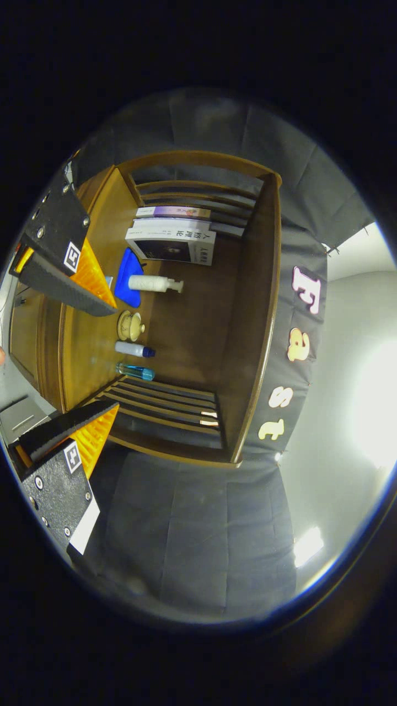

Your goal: Pull open the drawer, take out the items inside it, and place them on the countertop above the cabinet.

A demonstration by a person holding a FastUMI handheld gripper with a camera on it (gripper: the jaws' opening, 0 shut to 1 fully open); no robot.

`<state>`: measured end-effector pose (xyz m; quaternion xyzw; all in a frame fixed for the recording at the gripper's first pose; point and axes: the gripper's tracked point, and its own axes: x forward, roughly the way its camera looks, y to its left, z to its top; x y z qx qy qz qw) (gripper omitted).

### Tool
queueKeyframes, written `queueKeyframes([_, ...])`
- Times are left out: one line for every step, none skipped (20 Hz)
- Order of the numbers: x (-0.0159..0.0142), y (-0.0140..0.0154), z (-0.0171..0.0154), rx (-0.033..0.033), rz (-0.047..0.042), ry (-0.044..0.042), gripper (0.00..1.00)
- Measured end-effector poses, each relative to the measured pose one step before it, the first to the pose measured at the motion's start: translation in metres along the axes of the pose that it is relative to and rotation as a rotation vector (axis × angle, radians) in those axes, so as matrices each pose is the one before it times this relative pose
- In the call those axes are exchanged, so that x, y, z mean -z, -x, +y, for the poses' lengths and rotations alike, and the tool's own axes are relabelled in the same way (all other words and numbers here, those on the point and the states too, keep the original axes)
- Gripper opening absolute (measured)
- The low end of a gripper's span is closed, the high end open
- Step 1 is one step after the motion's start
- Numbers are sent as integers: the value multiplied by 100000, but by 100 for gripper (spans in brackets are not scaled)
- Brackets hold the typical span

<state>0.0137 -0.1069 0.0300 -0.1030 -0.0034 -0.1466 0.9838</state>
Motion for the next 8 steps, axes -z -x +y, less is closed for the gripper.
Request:
queueKeyframes([36, 132, 257, -885, -41, -2457, 95])
queueKeyframes([100, 73, 910, -3313, 510, -4529, 95])
queueKeyframes([188, 144, 1227, -4585, 455, -4134, 95])
queueKeyframes([10, 65, 1118, -3927, 232, -2585, 95])
queueKeyframes([7, 8, 398, -1575, -165, -204, 95])
queueKeyframes([-156, 86, 316, -388, -471, 1505, 95])
queueKeyframes([-176, 246, 495, -410, -586, 1695, 95])
queueKeyframes([-327, 248, 518, -646, -811, 1513, 95])
